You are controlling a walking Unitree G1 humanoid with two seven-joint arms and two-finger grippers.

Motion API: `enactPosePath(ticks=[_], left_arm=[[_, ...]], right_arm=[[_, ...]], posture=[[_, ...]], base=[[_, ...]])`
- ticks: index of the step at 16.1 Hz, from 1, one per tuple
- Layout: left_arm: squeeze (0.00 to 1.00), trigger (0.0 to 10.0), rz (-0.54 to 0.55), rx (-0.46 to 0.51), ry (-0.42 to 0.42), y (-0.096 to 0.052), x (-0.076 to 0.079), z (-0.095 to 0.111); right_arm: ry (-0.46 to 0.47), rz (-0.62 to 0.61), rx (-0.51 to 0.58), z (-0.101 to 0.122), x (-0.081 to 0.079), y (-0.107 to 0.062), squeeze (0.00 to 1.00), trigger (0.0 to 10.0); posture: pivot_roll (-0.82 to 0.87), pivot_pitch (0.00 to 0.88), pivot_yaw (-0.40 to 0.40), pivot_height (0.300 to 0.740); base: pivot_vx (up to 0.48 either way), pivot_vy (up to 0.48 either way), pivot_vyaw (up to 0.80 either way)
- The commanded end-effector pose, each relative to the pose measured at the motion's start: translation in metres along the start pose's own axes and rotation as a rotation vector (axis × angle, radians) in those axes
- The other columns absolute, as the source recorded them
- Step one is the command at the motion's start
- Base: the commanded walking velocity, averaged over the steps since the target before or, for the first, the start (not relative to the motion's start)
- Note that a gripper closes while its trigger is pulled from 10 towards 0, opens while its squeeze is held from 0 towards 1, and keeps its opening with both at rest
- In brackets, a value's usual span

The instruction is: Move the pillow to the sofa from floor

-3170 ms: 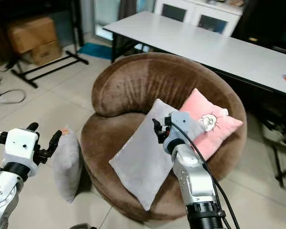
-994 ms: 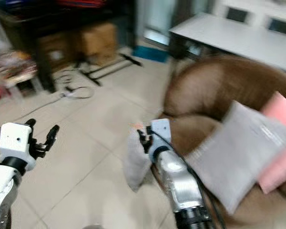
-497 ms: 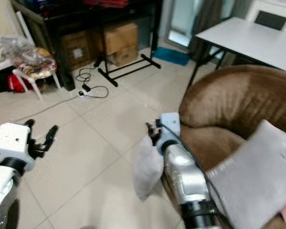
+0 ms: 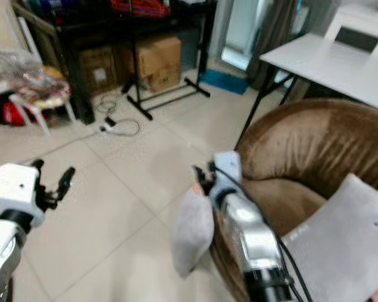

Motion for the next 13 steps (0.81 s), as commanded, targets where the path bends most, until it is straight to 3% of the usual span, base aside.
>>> enactPosePath(ticks=[1, 5, 10, 13], left_arm=[[0.00, 10.0, -0.010, 0.005, 0.003, 0.001, 0.004, 0.002], [0.00, 10.0, -0.016, 0.006, 0.010, 0.001, 0.006, 0.001], [0.00, 10.0, -0.018, 0.009, 0.022, 0.000, 0.006, 0.001], [0.00, 10.0, -0.015, 0.017, 0.036, 0.001, 0.004, 0.002]], right_arm=[[0.001, -0.030, -0.008, -0.002, 0.012, -0.001, 0.00, 10.0], [-0.005, -0.006, -0.011, -0.002, 0.002, 0.005, 0.00, 10.0], [0.019, -0.020, 0.007, 0.002, -0.010, 0.004, 0.00, 10.0], [0.030, -0.088, 0.103, 0.017, -0.002, -0.004, 0.00, 10.0]], posture=[[0.00, 0.000, -0.049, 0.740], [0.00, 0.000, -0.060, 0.740], [0.00, 0.000, -0.065, 0.740], [0.00, 0.000, -0.060, 0.740]], base=[[0.277, 0.000, 0.00], [0.276, 0.000, 0.60], [0.276, 0.000, 0.00], [0.275, 0.000, 0.00]])
Point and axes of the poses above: a point about 5 cm out from each wrist's last joint towards the gripper, its own y axis pointing out of the wrist towards the gripper, its own z axis along the axis of the wrist's last joint, x = y × z, the point moved 3 cm from there along y, pointing out of the wrist towards the gripper, and after that the axes turned 6 degrees about y, right-handed, at the moved point
